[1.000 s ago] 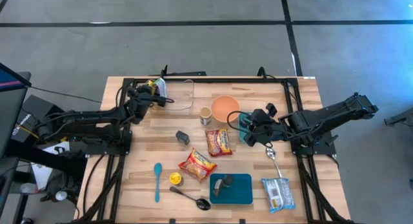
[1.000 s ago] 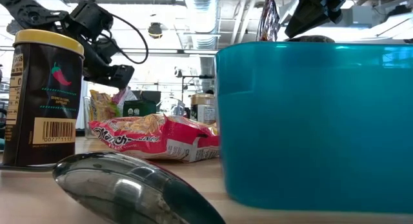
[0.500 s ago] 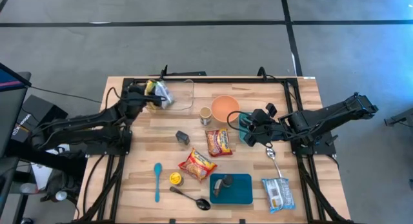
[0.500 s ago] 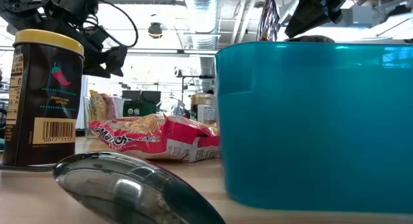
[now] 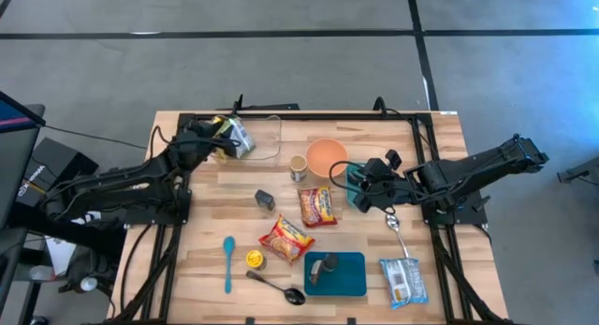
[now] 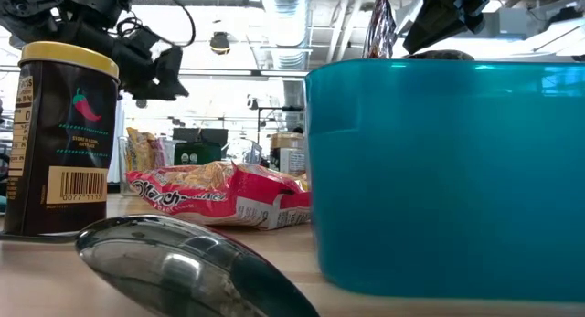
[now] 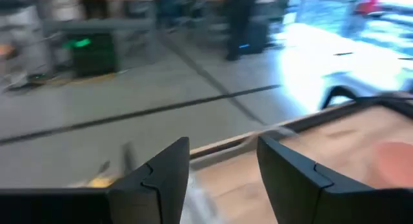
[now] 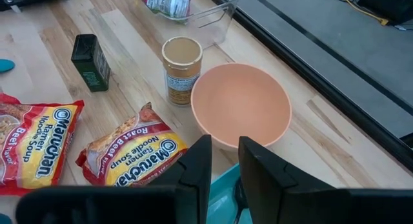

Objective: Pick & Place Food Item
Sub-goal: Put the black seasoning can into the blue bin

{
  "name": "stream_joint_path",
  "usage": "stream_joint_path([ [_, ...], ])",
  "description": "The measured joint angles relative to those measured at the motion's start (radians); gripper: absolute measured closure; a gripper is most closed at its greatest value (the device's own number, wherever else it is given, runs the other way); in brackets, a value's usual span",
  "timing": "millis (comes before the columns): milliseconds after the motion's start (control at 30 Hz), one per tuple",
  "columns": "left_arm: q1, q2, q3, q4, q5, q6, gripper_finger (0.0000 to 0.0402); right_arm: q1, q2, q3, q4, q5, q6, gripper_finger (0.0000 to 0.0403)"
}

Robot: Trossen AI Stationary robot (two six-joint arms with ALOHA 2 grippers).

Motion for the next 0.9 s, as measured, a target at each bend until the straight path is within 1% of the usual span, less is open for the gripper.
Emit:
stream_joint_path([
  [100,0.01,0.009,0.0,0.057,0.117,0.039,0.0235,0.0,0.0,0.0,0.0,0.0,0.0,0.0331],
  [167,0.014,0.022,0.0,0.078,0.17,0.049,0.0242,0.0,0.0,0.0,0.0,0.0,0.0,0.0331],
  [333,0.014,0.073,-0.001,0.091,0.248,0.047,0.0266,0.0,0.0,0.0,0.0,0.001,0.0,0.0331],
  [433,0.014,0.108,-0.001,0.09,0.316,0.043,0.0287,0.0,0.0,0.0,0.0,0.001,0.0,0.0331],
  [500,0.01,0.124,-0.001,0.091,0.361,0.014,0.0303,0.0,0.0,0.0,0.0,0.001,0.0,0.0331],
  [633,-0.018,0.134,-0.001,0.088,0.375,-0.016,0.034,0.0,0.0,0.0,0.0,0.001,0.0,0.0331],
  [800,-0.087,0.134,-0.001,0.089,0.375,-0.019,0.039,0.0,0.0,0.0,0.0,0.001,0.0,0.0331],
  [900,-0.136,0.134,-0.001,0.089,0.375,-0.04,0.0398,0.0,0.0,0.0,0.0,0.001,0.0,0.0331],
])
